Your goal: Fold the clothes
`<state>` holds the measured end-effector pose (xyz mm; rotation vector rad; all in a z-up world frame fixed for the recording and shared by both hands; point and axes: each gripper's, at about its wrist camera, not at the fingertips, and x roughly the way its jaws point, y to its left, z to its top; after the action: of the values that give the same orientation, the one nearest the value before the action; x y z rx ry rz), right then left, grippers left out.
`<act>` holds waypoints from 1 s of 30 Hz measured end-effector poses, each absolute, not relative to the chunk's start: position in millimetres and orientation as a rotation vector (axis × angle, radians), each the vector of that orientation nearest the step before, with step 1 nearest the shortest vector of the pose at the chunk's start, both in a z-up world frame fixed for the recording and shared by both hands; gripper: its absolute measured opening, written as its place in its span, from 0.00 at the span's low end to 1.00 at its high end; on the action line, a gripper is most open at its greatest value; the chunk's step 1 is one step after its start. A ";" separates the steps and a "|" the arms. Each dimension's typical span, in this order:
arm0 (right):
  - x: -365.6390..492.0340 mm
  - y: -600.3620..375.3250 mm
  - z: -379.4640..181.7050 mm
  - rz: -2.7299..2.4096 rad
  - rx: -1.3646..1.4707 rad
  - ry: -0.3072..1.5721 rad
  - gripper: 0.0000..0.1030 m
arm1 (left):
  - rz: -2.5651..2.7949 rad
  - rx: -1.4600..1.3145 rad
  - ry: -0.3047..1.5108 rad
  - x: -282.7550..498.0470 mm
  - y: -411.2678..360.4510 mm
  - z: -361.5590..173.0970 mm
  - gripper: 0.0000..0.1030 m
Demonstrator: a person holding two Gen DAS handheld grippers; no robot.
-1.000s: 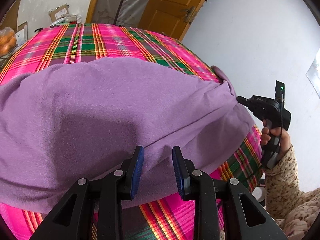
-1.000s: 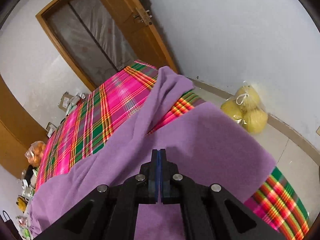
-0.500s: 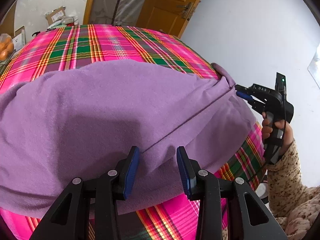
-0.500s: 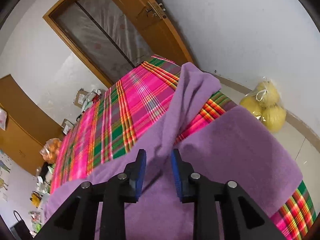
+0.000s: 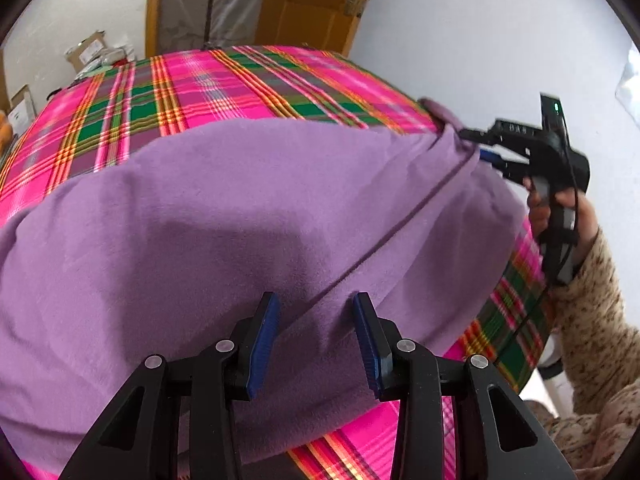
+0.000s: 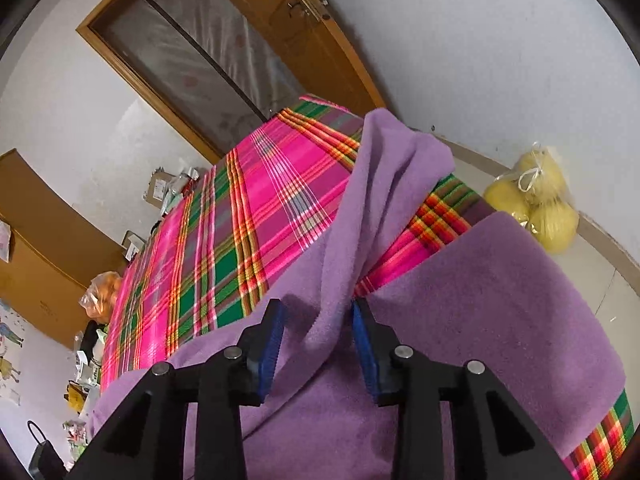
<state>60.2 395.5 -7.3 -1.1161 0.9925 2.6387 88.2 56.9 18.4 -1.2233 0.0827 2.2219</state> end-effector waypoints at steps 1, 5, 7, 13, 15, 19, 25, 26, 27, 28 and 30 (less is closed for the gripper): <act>59.2 396.2 -8.8 2.632 -1.122 0.994 0.35 | 2.214 -1.217 0.091 88.6 58.1 18.6 0.39; 57.9 397.9 -11.2 2.616 -1.117 0.988 0.21 | 2.170 -1.222 0.107 93.2 63.4 17.6 0.39; 56.8 397.9 -11.7 2.608 -1.118 0.967 0.14 | 2.156 -1.215 0.132 97.5 65.8 18.1 0.39; 56.3 395.1 -9.1 2.625 -1.086 0.937 0.03 | 2.156 -1.192 0.203 106.3 69.8 19.8 0.35; 57.4 393.2 -3.5 2.648 -1.063 0.912 0.03 | 2.170 -1.195 0.199 104.8 68.1 21.0 0.25; 66.5 387.7 13.0 2.703 -0.966 0.878 0.03 | 2.215 -1.177 0.177 101.4 64.3 25.9 0.07; 87.4 379.7 49.8 2.792 -0.788 0.829 0.03 | 2.295 -1.044 0.129 108.7 55.0 52.7 0.05; 91.0 377.8 56.2 2.806 -0.763 0.817 0.03 | 2.307 -1.023 0.120 110.4 52.6 58.2 0.05; 93.6 375.9 62.1 2.818 -0.740 0.803 0.03 | 2.314 -1.008 0.115 111.6 50.4 62.7 0.05; 96.9 374.3 67.2 2.828 -0.720 0.791 0.03 | 2.316 -0.994 0.114 113.7 49.2 66.0 0.05; 107.3 372.6 73.9 2.838 -0.690 0.783 0.03 | 2.319 -0.967 0.116 119.2 47.6 72.1 0.05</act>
<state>107.2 372.6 73.9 -0.6897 0.7834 2.8384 119.2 47.6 72.1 -0.9669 0.1164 2.3191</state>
